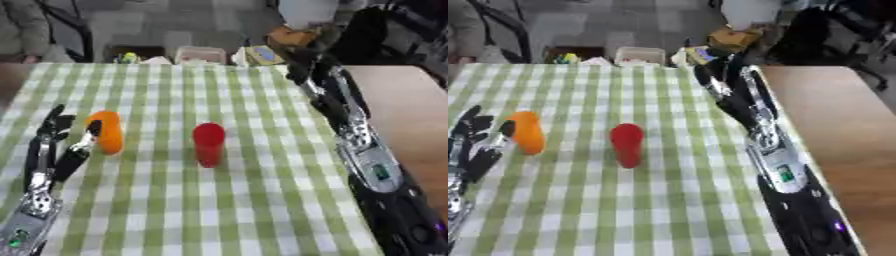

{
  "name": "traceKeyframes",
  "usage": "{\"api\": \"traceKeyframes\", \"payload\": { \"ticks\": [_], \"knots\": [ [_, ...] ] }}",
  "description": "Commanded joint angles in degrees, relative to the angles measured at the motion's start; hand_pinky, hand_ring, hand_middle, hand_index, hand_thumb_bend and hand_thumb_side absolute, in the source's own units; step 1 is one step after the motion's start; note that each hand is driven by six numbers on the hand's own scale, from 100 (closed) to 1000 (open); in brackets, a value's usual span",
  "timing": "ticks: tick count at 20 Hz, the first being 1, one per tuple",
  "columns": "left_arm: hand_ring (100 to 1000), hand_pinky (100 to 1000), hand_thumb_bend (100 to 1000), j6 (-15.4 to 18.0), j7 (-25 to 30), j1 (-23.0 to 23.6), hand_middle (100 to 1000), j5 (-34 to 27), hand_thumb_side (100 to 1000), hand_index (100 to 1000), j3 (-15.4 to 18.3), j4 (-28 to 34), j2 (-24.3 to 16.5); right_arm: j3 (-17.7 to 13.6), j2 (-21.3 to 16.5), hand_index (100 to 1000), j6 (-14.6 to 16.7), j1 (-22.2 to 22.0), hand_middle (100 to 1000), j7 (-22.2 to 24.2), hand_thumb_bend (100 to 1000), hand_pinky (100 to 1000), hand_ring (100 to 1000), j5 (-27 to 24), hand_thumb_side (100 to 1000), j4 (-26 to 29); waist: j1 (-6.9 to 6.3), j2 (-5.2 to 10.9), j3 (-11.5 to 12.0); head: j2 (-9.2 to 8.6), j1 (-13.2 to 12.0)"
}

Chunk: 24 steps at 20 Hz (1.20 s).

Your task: Pour the contents of one cup into another cup.

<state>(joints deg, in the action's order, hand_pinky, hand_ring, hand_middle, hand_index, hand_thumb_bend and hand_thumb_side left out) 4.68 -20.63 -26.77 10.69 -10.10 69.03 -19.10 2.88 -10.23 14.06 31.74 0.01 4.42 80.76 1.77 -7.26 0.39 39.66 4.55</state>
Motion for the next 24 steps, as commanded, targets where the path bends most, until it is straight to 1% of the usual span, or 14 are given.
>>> {"api": "traceKeyframes", "payload": {
  "ticks": [1,10,17,22,24],
  "knots": [
    [842,845,590,0.5,-0.2,-2.1,766,0.7,669,987,-0.3,-0.8,-1.1,0.1,-0.5,829,0.0,1.0,599,0.3,544,728,629,-0.3,661,0.5,-0.11,0.70,-0.1,-0.49,-0.2],
    [838,842,579,0.8,-0.4,-5.3,757,3.1,654,993,-1.1,-3.9,-1.1,0.3,-0.4,829,0.1,1.2,599,0.5,543,728,628,-0.3,662,0.4,-0.09,0.57,-0.7,-0.54,-0.4],
    [832,836,499,0.1,-0.9,-6.8,751,5.2,655,990,-1.5,-5.9,-1.0,0.4,-0.2,829,0.1,1.4,599,0.6,541,728,628,-0.4,662,0.4,-0.11,0.41,-1.4,-0.74,-0.5],
    [828,831,503,0.0,-1.2,-7.3,747,6.3,658,989,-1.6,-7.5,-1.0,0.5,-0.2,829,0.1,1.6,599,0.7,540,728,628,-0.4,662,0.4,-0.05,0.28,-1.8,-0.89,-0.6],
    [824,824,522,0.0,-1.2,-7.4,744,6.5,671,989,-1.6,-8.2,-0.9,0.5,-0.1,829,0.1,1.6,599,0.7,540,728,628,-0.4,662,0.3,-0.03,0.27,-1.9,-0.94,-0.6]
  ]
}}
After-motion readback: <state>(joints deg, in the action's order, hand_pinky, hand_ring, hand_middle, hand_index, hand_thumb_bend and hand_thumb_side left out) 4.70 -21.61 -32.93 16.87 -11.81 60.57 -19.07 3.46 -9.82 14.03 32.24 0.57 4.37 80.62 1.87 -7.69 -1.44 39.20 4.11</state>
